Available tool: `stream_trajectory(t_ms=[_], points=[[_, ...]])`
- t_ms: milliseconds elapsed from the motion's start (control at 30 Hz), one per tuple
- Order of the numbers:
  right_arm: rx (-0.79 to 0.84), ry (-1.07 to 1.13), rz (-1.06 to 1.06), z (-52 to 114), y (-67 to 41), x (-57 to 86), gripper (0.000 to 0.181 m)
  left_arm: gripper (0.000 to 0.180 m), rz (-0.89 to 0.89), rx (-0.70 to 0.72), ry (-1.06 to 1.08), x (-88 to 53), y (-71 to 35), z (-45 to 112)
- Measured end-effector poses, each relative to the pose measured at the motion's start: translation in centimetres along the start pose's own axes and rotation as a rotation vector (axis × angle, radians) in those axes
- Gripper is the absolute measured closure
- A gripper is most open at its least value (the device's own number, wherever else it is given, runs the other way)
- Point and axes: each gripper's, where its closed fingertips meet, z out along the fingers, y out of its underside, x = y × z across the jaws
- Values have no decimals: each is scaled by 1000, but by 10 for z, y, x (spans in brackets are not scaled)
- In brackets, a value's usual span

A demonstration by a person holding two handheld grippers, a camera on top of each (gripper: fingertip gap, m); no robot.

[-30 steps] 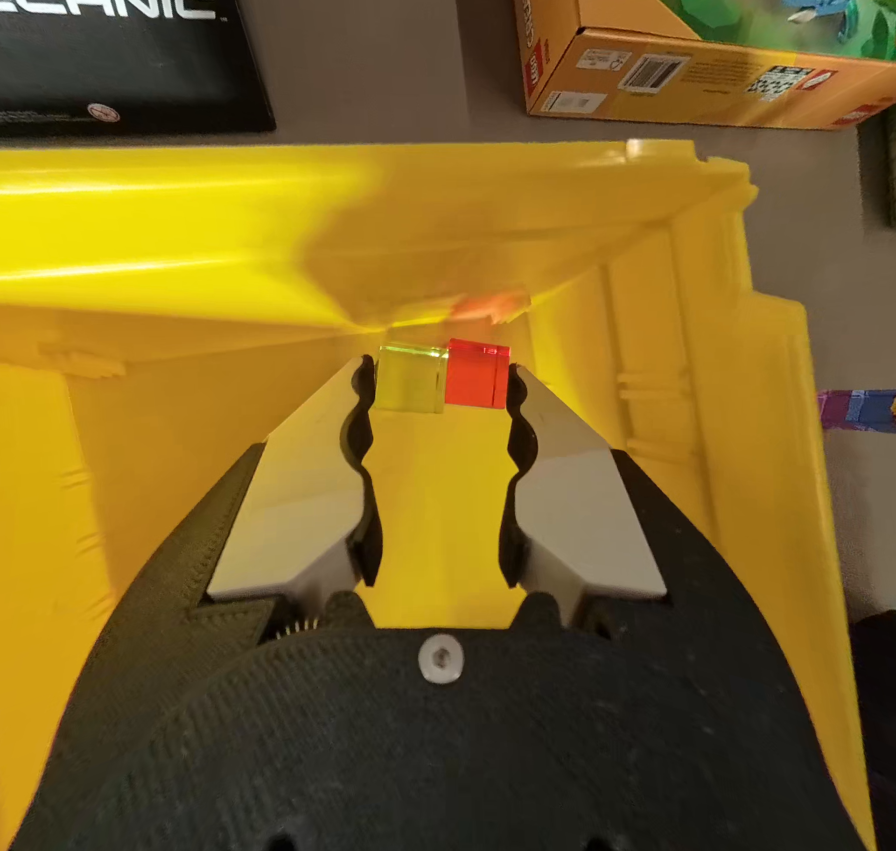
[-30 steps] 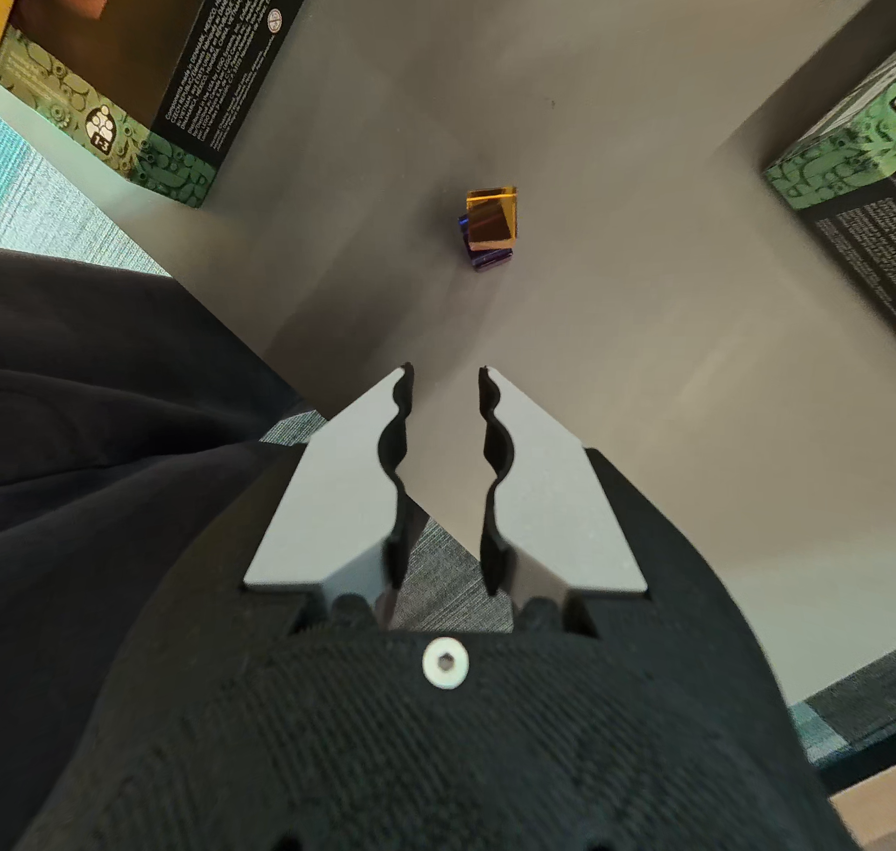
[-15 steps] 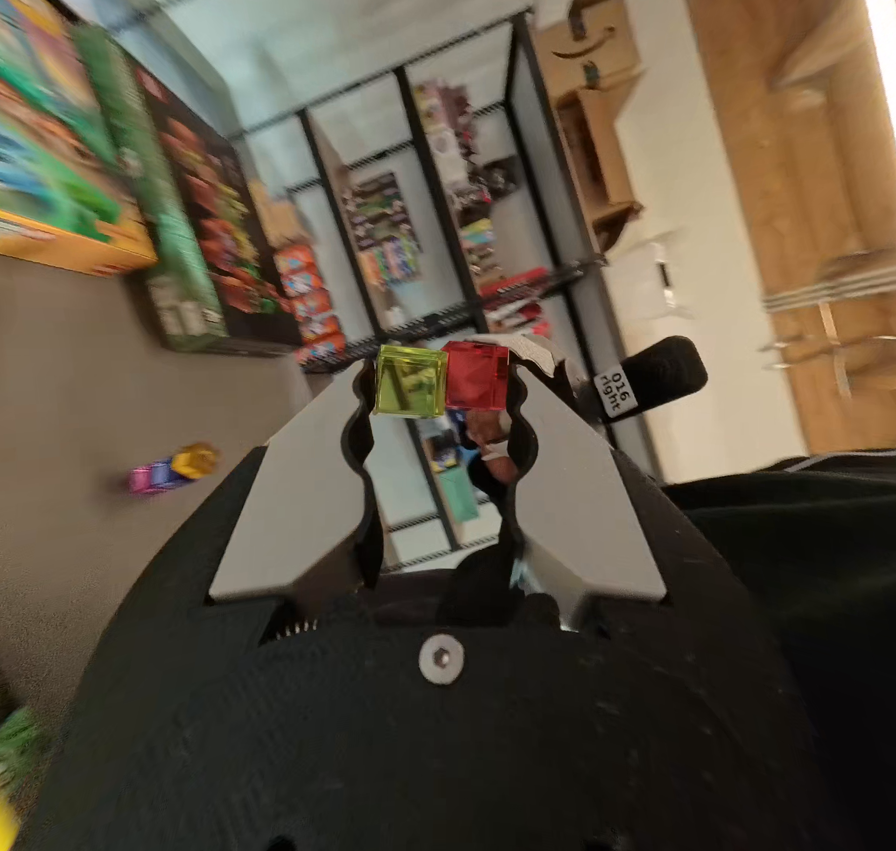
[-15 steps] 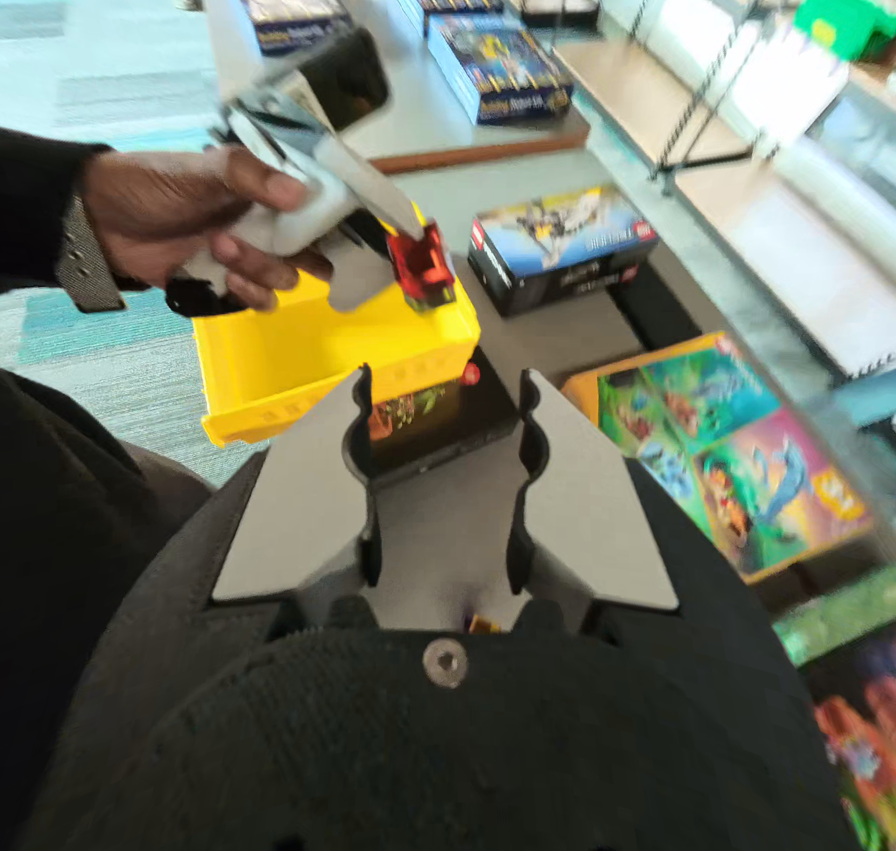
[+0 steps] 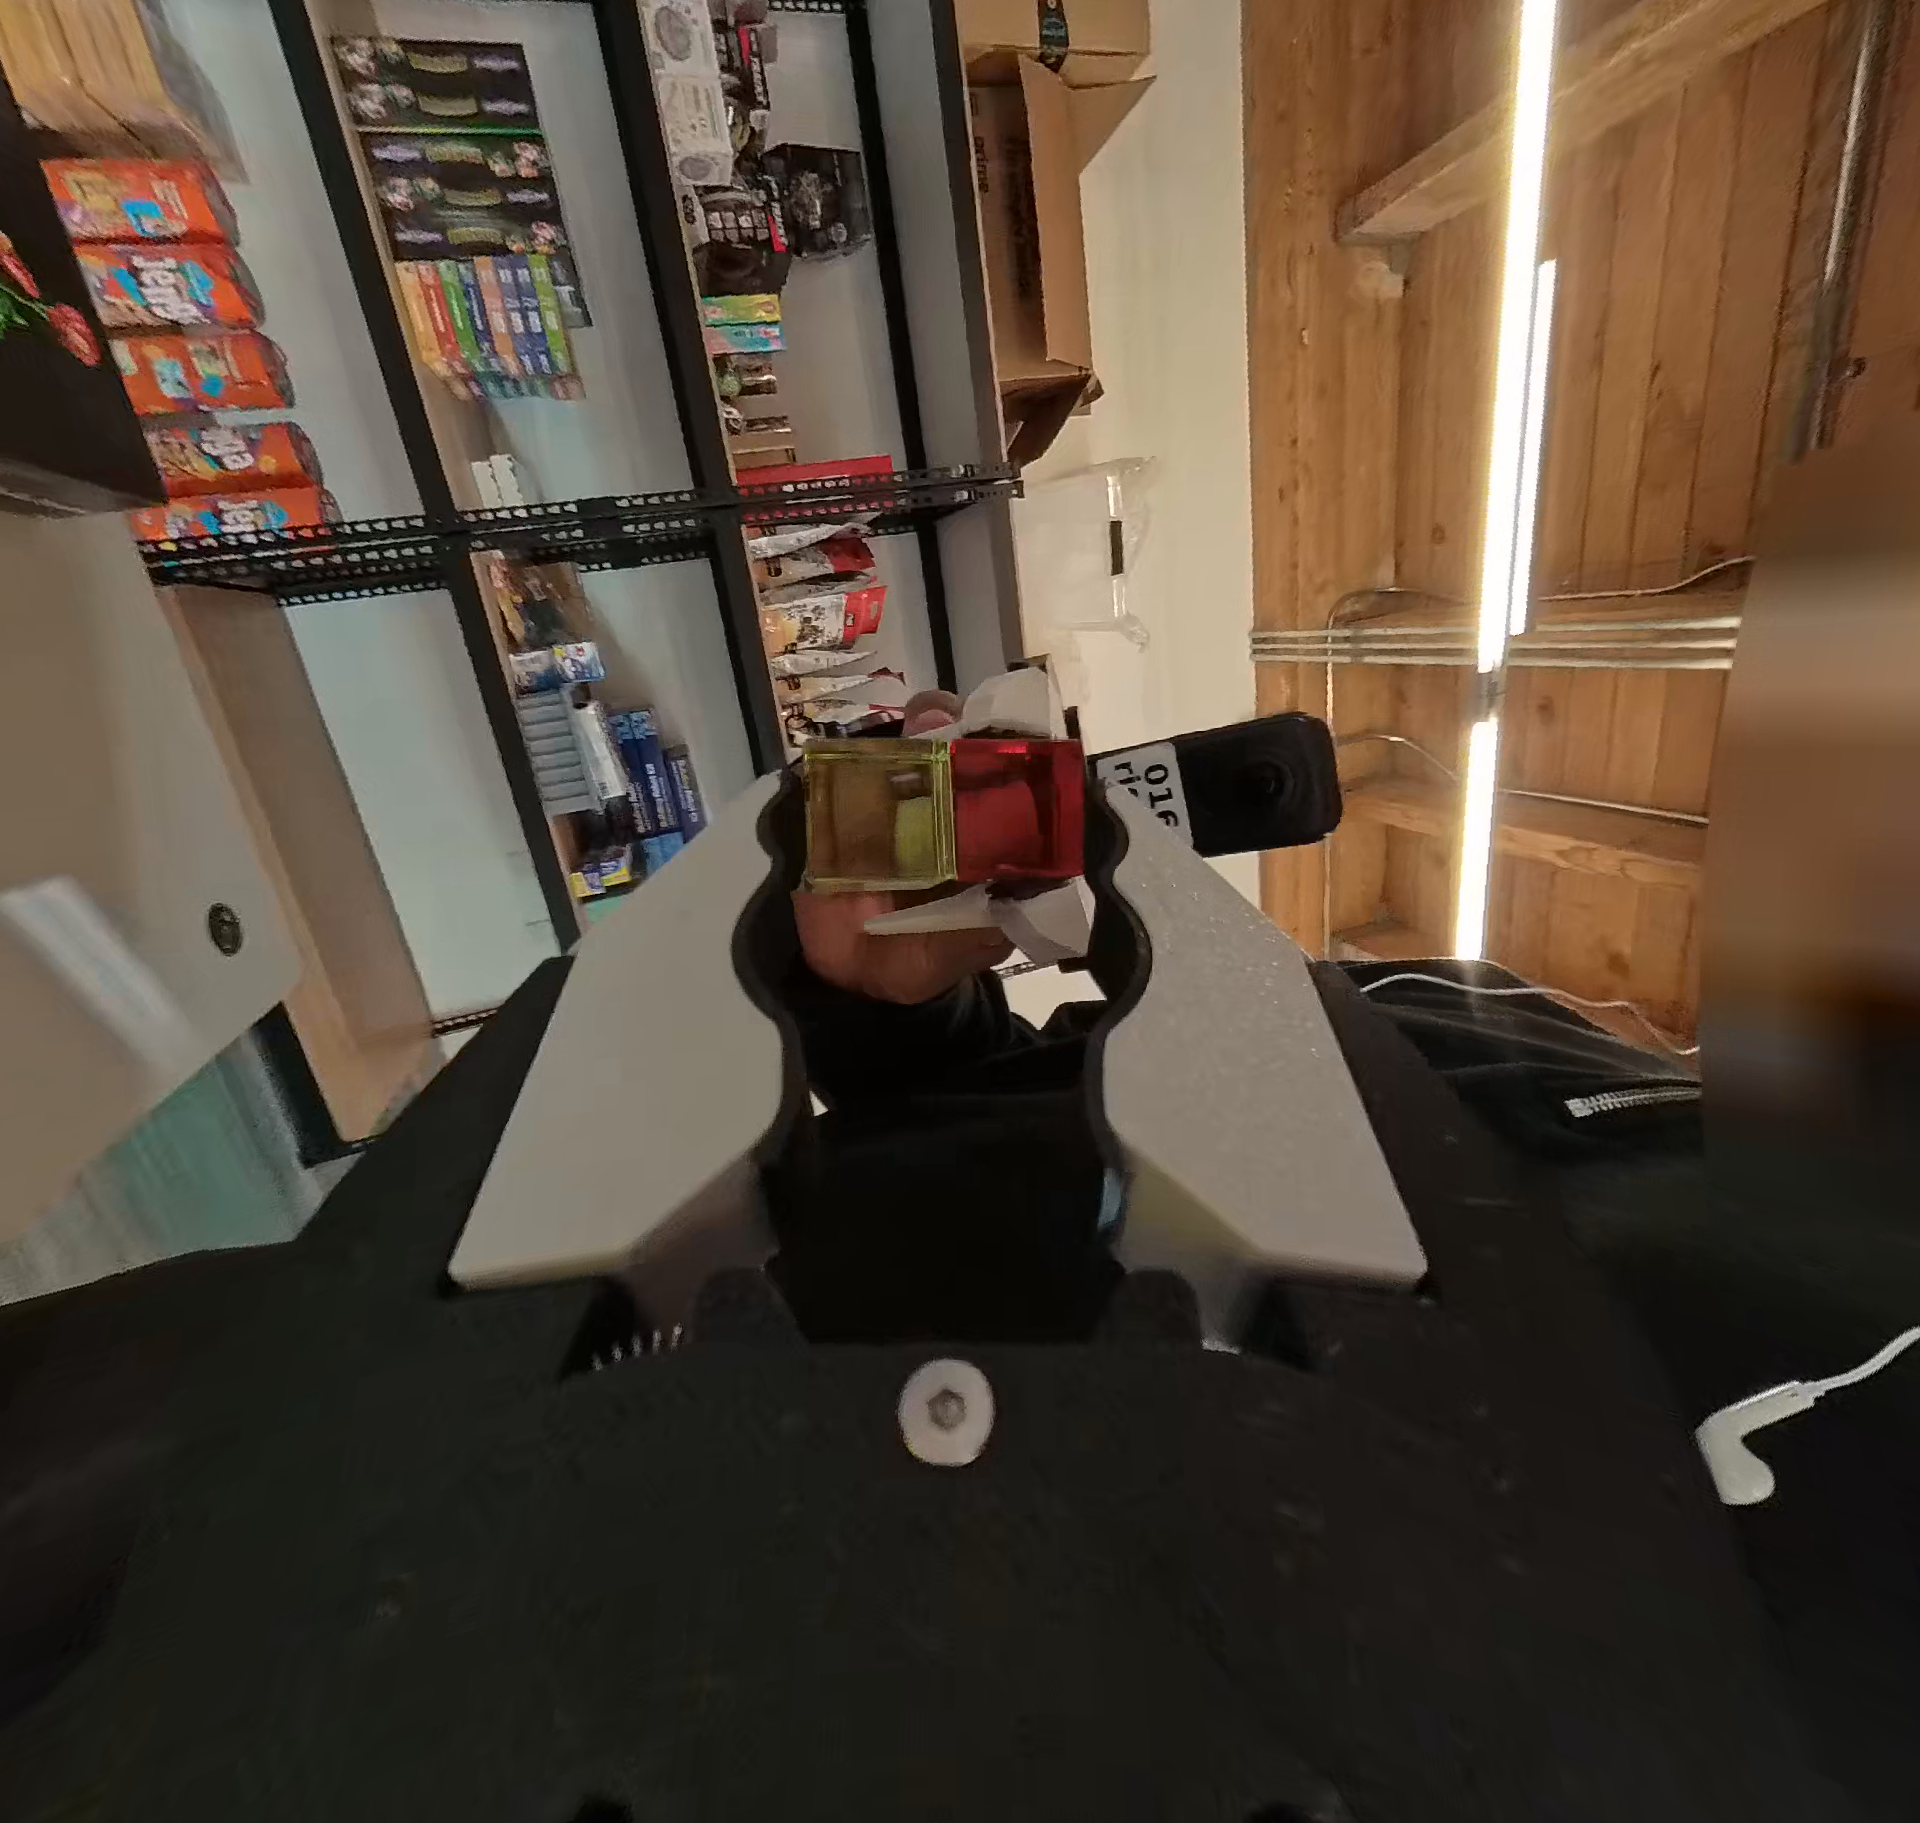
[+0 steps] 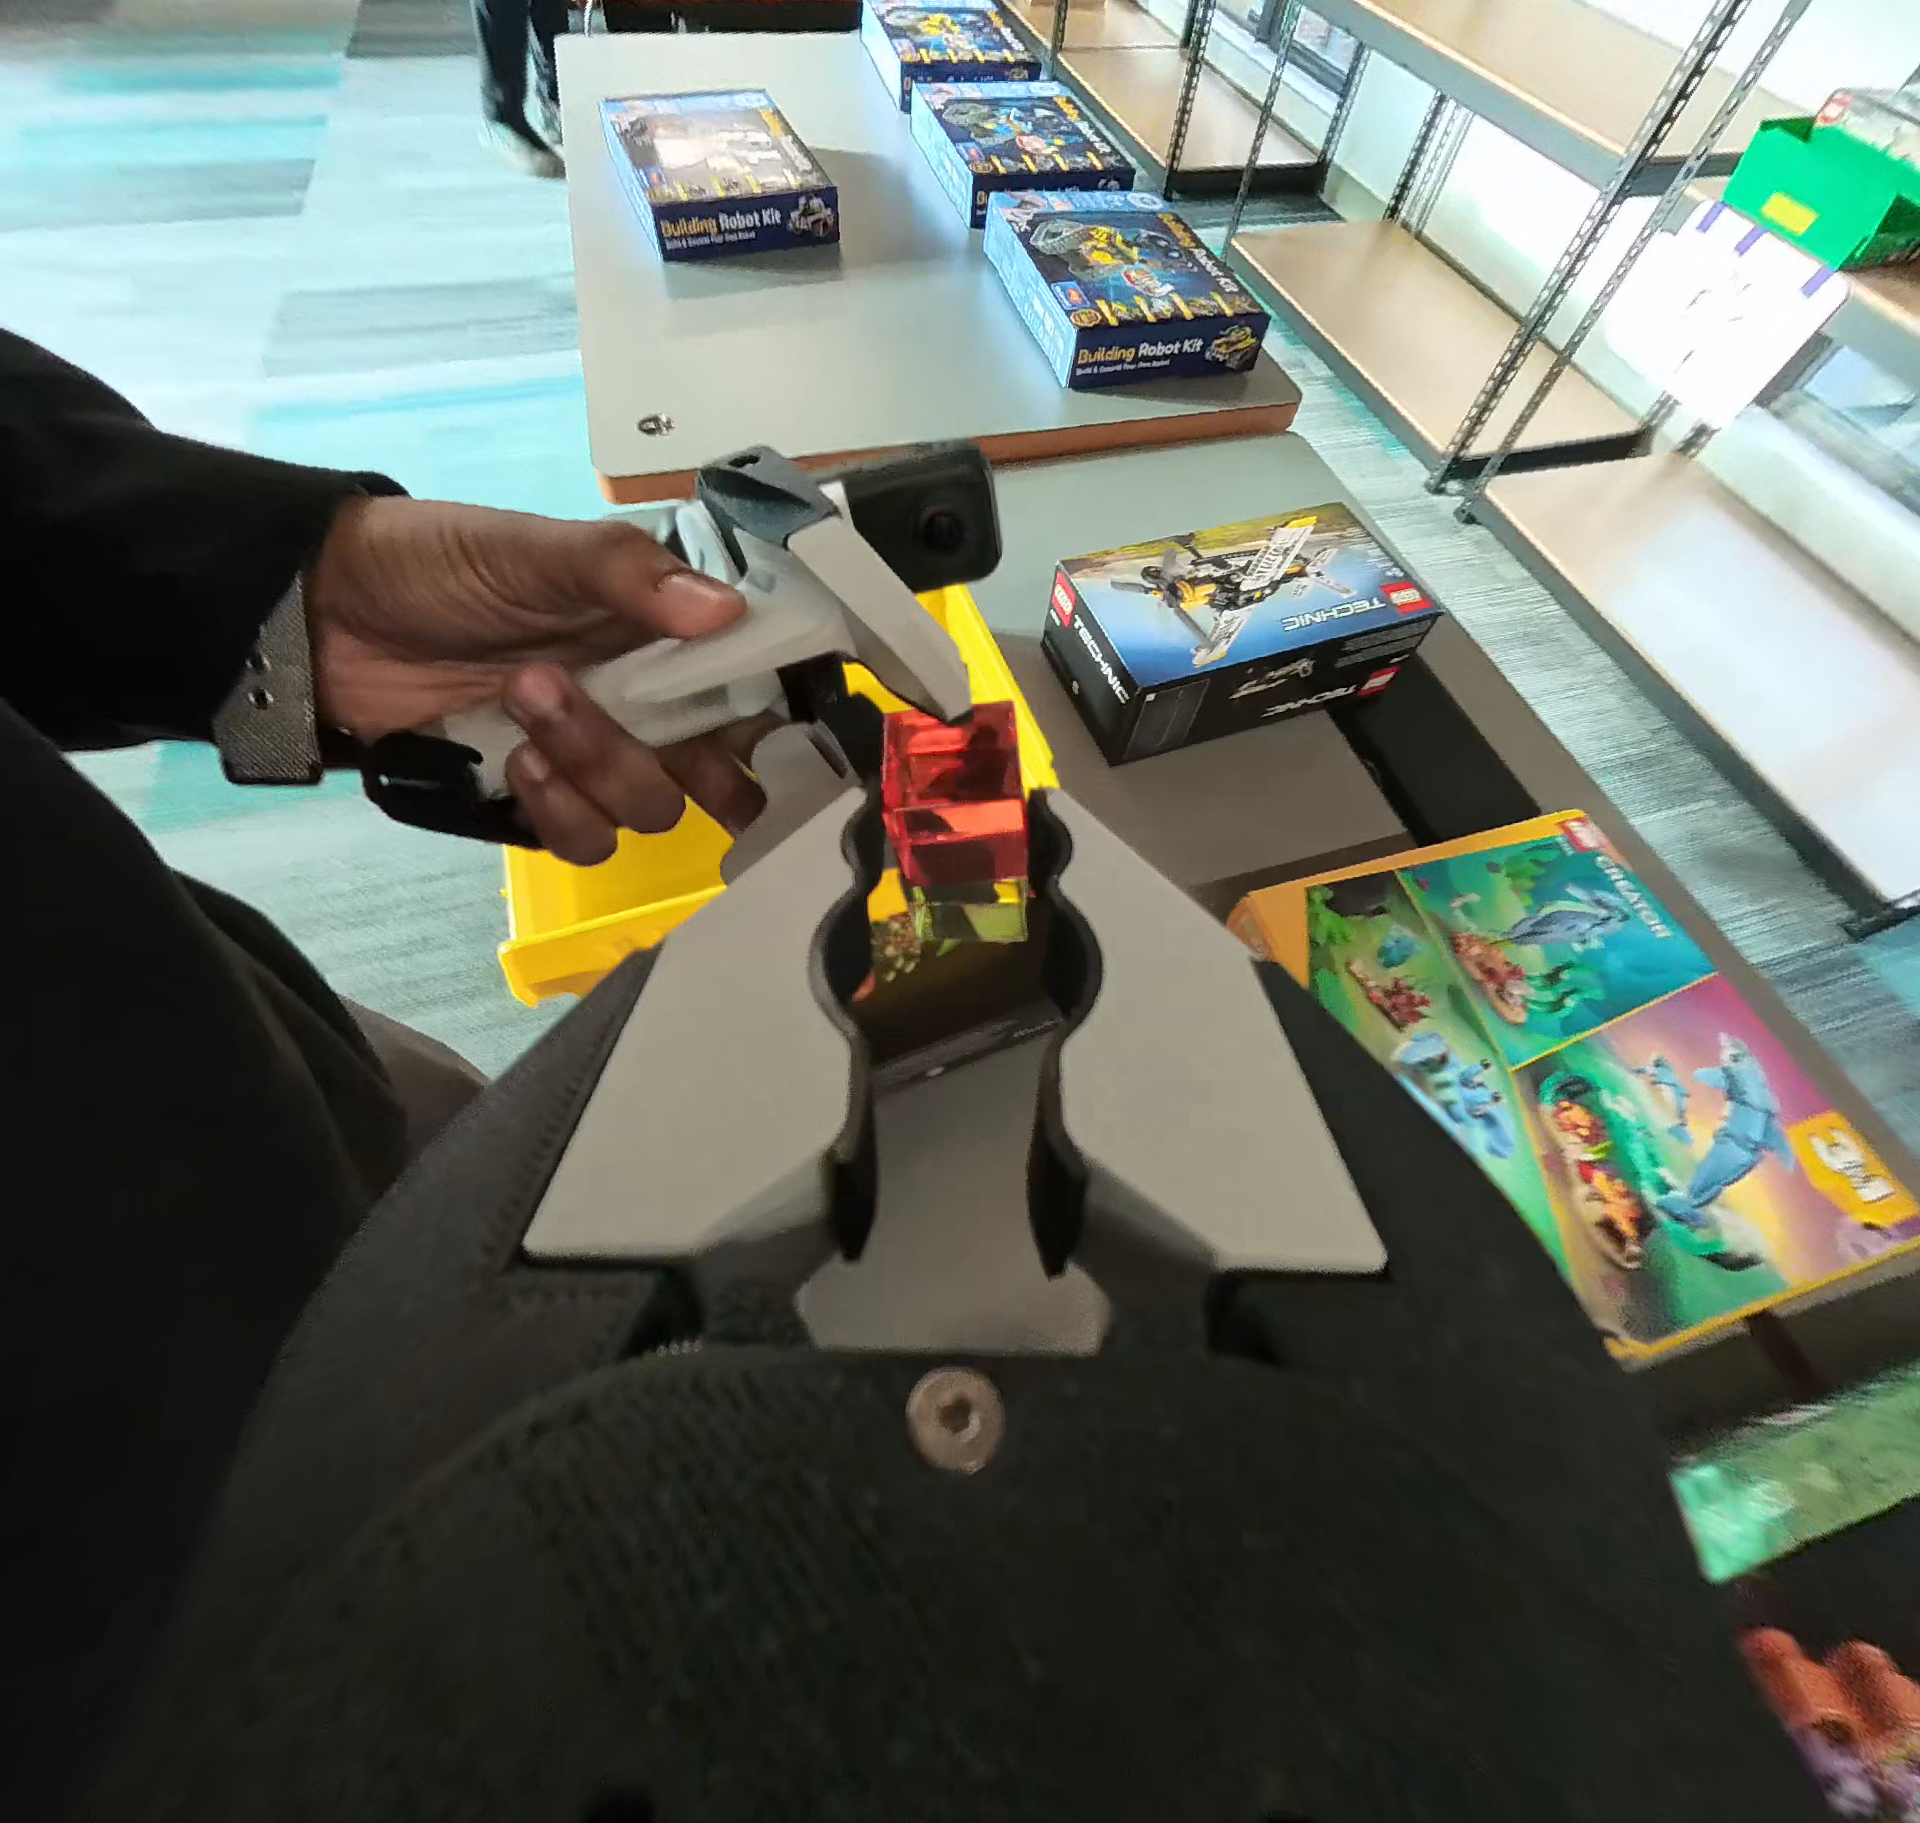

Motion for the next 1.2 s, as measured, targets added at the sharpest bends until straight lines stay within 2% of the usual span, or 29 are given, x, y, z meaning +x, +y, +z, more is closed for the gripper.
stream_trajectory(t_ms=[167, 400, 933, 1100, 1200], points=[[71, -31, 149, -10, -3, 4, 156, 127, -79, 11, 86, 2, 4, 8], [102, -18, 218, -19, -1, 10, 156, 128, -114, 15, 124, 1, 5, 12], [104, 19, 246, -19, 0, 16, 156, 131, -127, 33, 138, -3, 2, 13], [119, 41, 277, -26, 1, 24, 156, 146, -119, 81, 126, -6, -7, 5], [101, 71, 308, -31, 13, 31, 156, 152, -33, 65, 52, -11, -6, 2]])
